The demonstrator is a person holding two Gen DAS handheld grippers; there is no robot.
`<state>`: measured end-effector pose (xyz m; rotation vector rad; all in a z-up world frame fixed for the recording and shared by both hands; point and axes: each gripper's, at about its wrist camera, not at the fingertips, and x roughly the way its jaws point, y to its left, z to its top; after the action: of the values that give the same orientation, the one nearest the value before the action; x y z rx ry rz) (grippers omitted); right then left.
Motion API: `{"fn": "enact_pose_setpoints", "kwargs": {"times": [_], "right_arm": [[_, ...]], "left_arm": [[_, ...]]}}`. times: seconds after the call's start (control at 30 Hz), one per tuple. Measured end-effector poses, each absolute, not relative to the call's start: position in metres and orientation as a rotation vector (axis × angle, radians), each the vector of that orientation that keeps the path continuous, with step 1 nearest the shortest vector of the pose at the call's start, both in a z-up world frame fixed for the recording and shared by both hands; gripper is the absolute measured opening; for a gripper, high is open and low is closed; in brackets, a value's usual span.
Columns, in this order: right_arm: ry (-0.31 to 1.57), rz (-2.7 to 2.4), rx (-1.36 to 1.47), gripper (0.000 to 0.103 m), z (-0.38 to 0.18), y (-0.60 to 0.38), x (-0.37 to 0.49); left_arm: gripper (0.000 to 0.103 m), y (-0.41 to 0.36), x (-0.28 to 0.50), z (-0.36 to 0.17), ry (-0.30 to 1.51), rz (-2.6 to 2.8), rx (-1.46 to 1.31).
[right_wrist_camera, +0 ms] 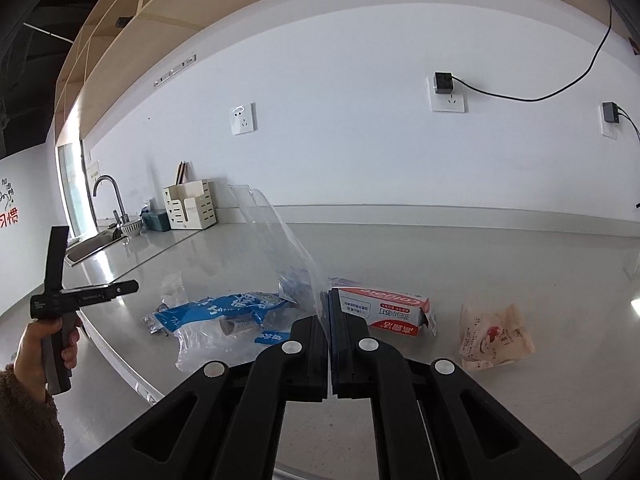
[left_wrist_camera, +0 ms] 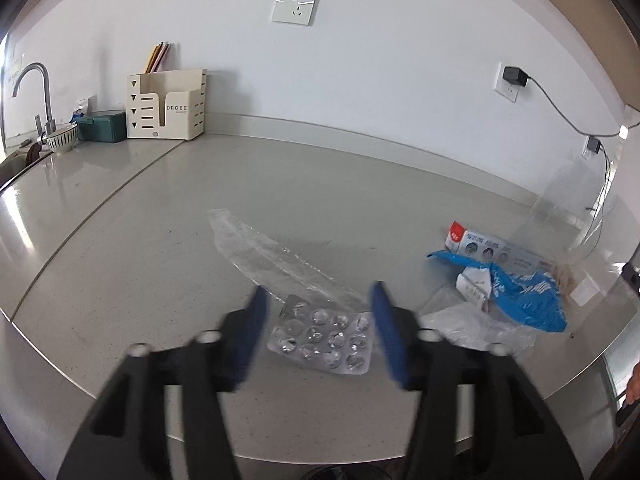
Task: Collect trash
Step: 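Grasp the pill blister pack with the left gripper while the right gripper grasps a clear plastic sheet, then carry the blister pack and plastic sheet down over the wastebasket and release both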
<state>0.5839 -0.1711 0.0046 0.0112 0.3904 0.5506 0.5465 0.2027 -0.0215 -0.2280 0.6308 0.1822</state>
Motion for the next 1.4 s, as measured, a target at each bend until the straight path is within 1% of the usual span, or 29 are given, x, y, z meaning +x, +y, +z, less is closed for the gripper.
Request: {"fn": "enact_pose_setpoints", "kwargs": {"times": [0.03,0.1,0.17,0.2,0.33,0.5,0.53,0.6,0.7,0.8,1.03,1.23,1.4], "right_arm": [[0.379,0.548,0.011,0.006,0.007,-0.173,0.579],[0.367,0.551,0.013,0.005,0.011,-0.176,0.572],[0.355,0.544,0.013,0.006,0.014,-0.182,0.565],[0.351,0.542,0.01,0.005,0.016,-0.183,0.563],[0.338,0.532,0.016,0.005,0.02,-0.189,0.555],[0.328,0.535,0.033,0.005,0.022,-0.198,0.547],[0.33,0.534,0.03,0.006,0.022,-0.199,0.545],[0.329,0.536,0.03,0.006,0.023,-0.202,0.542],[0.333,0.532,0.026,0.005,0.021,-0.204,0.536],[0.335,0.534,0.026,0.006,0.02,-0.206,0.532],[0.327,0.54,0.05,0.005,0.026,-0.212,0.517],[0.323,0.542,0.06,0.006,0.03,-0.212,0.485],[0.35,0.566,0.076,0.006,0.026,-0.205,0.462]], "left_arm": [[0.079,0.204,0.55,-0.027,0.655,0.175,-0.213],[0.079,0.205,0.56,-0.039,0.732,0.189,-0.161],[0.09,0.204,0.569,-0.05,0.797,0.206,-0.106],[0.092,0.203,0.571,-0.054,0.816,0.208,-0.085],[0.096,0.193,0.58,-0.067,0.875,0.161,-0.036],[0.097,0.178,0.585,-0.075,0.88,0.149,0.004],[0.093,0.178,0.585,-0.075,0.879,0.137,-0.013],[0.076,0.179,0.586,-0.074,0.864,0.139,-0.035],[0.072,0.181,0.583,-0.07,0.852,0.142,-0.051],[0.063,0.182,0.575,-0.062,0.817,0.141,-0.064],[0.063,0.174,0.546,-0.043,0.758,0.116,-0.063],[0.063,0.152,0.506,-0.027,0.711,0.05,-0.034],[0.063,0.133,0.474,-0.025,0.705,-0.013,-0.007]]}}
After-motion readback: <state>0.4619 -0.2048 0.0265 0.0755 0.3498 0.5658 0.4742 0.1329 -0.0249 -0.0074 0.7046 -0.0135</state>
